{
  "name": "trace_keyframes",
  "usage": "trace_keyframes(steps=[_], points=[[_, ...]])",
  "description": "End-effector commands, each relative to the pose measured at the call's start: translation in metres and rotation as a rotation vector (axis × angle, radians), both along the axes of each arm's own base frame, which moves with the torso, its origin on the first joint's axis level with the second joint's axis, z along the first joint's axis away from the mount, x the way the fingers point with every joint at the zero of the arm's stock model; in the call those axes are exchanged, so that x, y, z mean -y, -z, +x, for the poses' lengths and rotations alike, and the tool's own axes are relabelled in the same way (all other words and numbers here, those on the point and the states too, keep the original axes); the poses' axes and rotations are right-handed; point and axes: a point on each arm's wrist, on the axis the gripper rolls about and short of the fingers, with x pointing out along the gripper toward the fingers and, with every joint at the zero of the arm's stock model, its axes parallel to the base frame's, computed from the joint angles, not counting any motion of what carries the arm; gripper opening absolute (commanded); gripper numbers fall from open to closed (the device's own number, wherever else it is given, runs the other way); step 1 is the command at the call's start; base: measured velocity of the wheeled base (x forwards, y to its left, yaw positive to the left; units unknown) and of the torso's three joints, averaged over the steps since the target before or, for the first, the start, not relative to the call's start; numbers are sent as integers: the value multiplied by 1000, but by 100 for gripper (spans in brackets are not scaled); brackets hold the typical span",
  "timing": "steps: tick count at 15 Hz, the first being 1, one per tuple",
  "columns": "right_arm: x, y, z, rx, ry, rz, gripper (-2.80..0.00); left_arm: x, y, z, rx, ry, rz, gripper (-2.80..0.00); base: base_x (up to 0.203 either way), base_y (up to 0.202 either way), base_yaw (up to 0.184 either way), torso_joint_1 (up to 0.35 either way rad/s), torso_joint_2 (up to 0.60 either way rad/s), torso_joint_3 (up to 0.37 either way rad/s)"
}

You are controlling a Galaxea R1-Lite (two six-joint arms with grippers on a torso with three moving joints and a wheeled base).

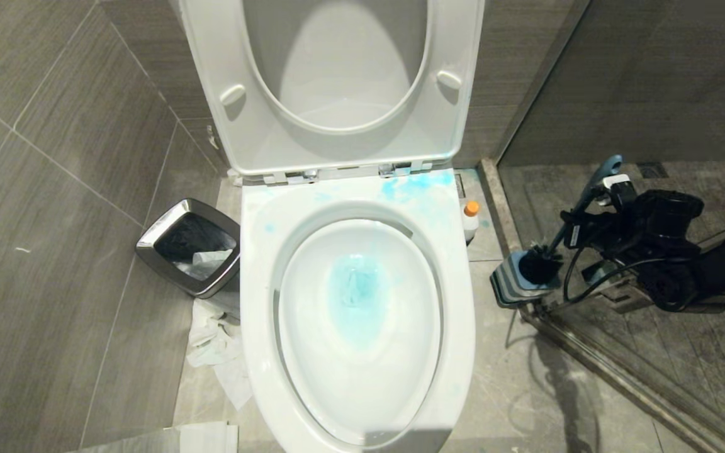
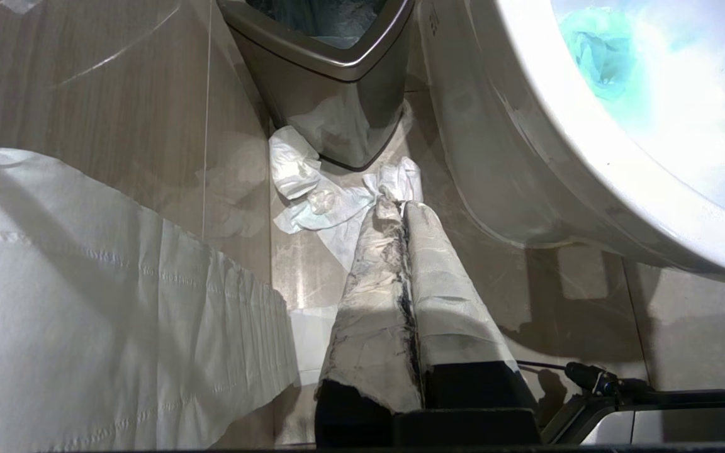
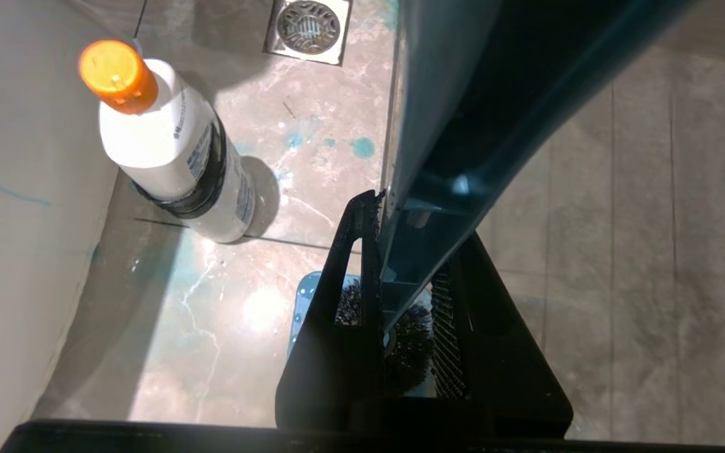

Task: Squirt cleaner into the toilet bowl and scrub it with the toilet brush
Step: Put the toilet brush back

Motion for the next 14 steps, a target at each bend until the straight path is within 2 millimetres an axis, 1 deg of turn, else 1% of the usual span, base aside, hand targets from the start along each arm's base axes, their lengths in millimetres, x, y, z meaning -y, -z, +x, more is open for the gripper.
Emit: trace_keyframes(steps=[1,4,6,12,14], points=[[2,29,9,-34,1,3,-280,0,0,0,-1,1,0,-280,0,0,0,0,0,0],[2,47,11,-47,-1,4,-280,0,0,0,-1,0,0,-280,0,0,0,0,0,0],[1,52,12,-54,-4,5,-280,0,0,0,-3,0,-3,-280,0,0,0,0,0,0],[1,57,13,-37,-4,3,-280,0,0,0,-3,0,-5,-280,0,0,0,0,0,0],[1,55,12,-25,-4,1,-280,0,0,0,-3,0,-5,-280,0,0,0,0,0,0]])
